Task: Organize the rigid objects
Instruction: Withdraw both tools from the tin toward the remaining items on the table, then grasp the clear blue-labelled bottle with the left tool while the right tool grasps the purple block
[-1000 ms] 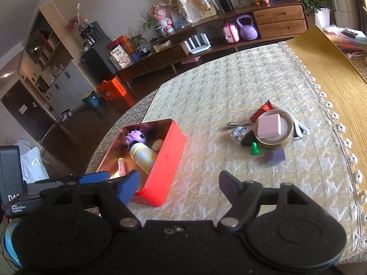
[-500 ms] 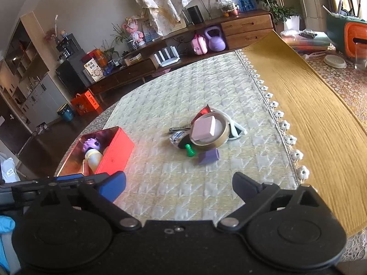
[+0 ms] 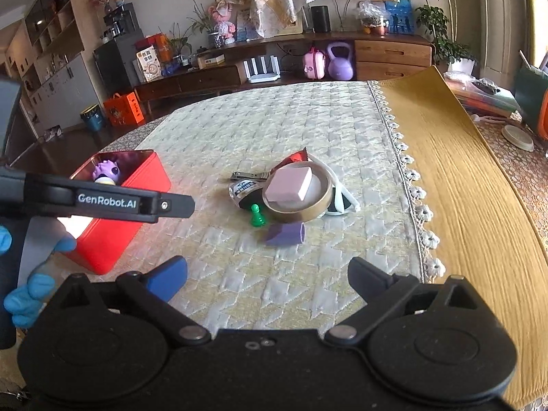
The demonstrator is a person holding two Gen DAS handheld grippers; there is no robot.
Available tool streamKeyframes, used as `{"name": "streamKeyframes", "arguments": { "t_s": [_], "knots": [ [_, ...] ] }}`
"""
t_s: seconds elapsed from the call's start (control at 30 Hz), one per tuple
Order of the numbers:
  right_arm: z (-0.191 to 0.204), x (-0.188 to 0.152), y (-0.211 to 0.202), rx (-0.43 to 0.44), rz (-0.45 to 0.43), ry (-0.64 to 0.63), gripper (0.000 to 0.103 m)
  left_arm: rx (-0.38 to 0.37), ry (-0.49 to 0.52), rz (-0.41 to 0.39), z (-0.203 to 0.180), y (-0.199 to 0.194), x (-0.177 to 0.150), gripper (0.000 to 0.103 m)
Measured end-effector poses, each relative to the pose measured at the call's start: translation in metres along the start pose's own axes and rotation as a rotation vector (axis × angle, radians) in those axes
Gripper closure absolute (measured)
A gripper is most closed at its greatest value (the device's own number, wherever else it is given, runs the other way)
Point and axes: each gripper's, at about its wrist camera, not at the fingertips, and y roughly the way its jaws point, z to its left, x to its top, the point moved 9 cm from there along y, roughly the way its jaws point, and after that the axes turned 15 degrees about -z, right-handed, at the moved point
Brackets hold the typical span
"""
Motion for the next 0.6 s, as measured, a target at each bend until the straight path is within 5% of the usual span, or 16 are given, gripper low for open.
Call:
{"name": "streamKeyframes", "arguments": {
  "t_s": [0.4,0.6],
  "knots": [
    [-0.004,-0.003,0.037,0.024,0.037,-0.05,0.012,-0.01,0.133,0.061,-0.009,0.064,-0.008,0.019],
    [-0.005,-0.005,0.051,0.034,0.054,-0.072,0.026,-0.03,0.168,0.081,-0.016,0.08,-0.014,0.019]
  ]
}}
